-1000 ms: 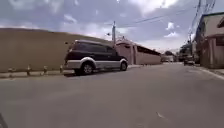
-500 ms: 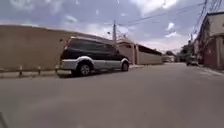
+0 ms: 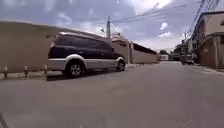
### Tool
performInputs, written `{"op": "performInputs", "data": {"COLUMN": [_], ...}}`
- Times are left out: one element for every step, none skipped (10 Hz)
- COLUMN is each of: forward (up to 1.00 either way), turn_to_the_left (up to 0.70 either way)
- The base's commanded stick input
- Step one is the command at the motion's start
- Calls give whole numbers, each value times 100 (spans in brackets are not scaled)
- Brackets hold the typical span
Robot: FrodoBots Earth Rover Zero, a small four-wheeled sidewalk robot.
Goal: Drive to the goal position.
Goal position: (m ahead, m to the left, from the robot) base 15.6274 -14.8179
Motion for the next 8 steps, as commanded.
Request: {"op": "performInputs", "data": {"forward": [100, 100, 100, 100, 100, 100, 100, 100], "turn_to_the_left": [1, 1, 1, 1, 1, 1, 1, 1]}}
